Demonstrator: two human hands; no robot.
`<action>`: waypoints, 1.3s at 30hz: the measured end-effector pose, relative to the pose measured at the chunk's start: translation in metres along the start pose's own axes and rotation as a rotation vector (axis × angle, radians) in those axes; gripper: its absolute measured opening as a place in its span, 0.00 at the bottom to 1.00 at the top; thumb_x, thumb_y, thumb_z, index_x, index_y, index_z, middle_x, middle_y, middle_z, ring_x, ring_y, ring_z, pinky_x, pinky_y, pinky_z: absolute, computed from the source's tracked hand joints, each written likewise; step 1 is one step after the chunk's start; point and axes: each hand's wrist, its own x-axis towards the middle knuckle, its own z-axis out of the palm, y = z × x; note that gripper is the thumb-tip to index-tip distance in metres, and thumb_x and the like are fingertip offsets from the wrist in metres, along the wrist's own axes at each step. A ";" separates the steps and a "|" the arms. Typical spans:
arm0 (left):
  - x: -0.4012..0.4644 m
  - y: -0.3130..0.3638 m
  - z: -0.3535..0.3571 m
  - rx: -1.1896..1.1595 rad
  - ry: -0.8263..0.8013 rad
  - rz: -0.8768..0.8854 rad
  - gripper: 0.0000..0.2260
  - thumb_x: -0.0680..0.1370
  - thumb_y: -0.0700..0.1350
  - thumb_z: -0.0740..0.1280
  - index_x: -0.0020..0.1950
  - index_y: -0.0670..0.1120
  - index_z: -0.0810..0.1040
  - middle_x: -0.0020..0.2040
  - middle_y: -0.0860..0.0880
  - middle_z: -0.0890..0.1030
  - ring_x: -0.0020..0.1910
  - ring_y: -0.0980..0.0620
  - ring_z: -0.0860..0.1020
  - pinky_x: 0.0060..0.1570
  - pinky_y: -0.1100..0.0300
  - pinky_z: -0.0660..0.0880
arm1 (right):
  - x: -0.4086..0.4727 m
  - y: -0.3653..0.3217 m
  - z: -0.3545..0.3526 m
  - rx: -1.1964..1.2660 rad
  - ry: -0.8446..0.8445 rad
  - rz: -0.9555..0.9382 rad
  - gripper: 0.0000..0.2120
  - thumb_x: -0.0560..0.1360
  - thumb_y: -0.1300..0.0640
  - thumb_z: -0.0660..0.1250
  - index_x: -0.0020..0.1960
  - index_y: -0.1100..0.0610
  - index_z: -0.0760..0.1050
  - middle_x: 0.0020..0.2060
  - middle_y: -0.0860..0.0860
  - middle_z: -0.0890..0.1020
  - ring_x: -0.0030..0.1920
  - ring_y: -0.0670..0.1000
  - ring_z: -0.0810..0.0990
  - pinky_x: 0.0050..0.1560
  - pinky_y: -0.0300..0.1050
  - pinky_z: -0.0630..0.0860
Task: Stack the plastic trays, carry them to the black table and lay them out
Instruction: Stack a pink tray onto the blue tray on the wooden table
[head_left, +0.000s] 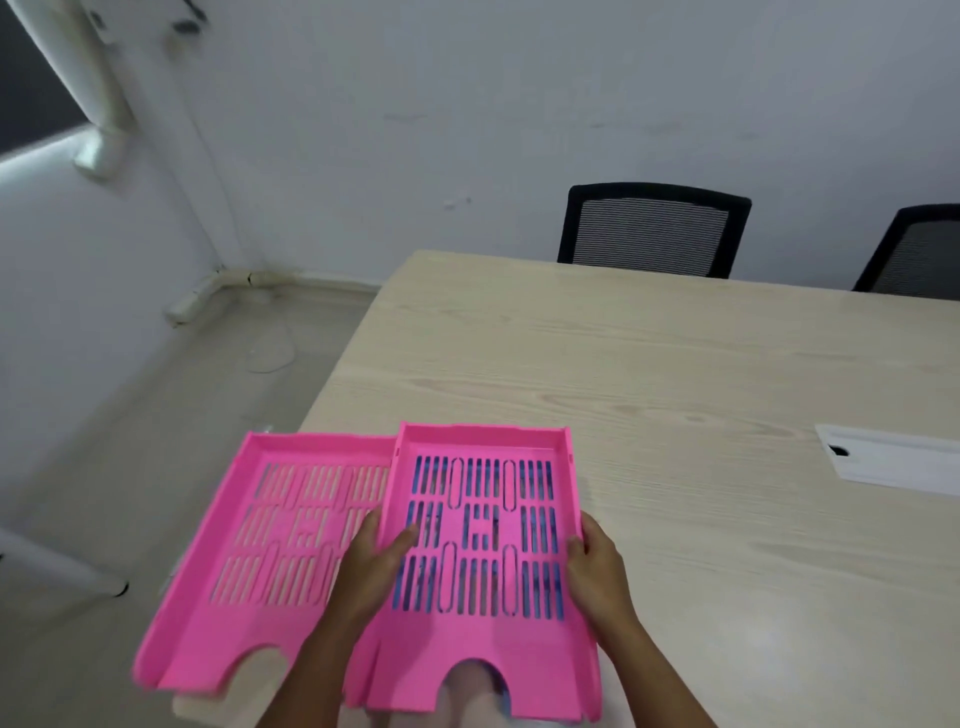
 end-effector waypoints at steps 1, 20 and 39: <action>0.002 0.001 -0.001 0.002 -0.007 -0.007 0.46 0.67 0.71 0.65 0.80 0.53 0.57 0.81 0.46 0.62 0.76 0.40 0.67 0.71 0.34 0.65 | 0.001 -0.001 0.000 -0.006 0.006 0.001 0.18 0.82 0.63 0.53 0.65 0.53 0.76 0.51 0.50 0.84 0.50 0.49 0.83 0.54 0.51 0.81; 0.008 0.030 0.064 0.096 -0.193 -0.005 0.25 0.82 0.50 0.62 0.79 0.54 0.60 0.69 0.49 0.77 0.64 0.49 0.78 0.63 0.49 0.75 | 0.003 0.010 -0.074 0.015 0.082 0.125 0.17 0.84 0.60 0.54 0.67 0.53 0.76 0.52 0.52 0.85 0.46 0.47 0.85 0.37 0.37 0.78; 0.015 0.037 0.083 0.077 -0.178 0.100 0.18 0.85 0.42 0.51 0.72 0.49 0.71 0.51 0.54 0.83 0.49 0.51 0.84 0.48 0.54 0.80 | -0.003 0.012 -0.081 -0.032 0.307 0.131 0.19 0.82 0.61 0.59 0.72 0.56 0.73 0.68 0.58 0.79 0.65 0.58 0.79 0.66 0.54 0.74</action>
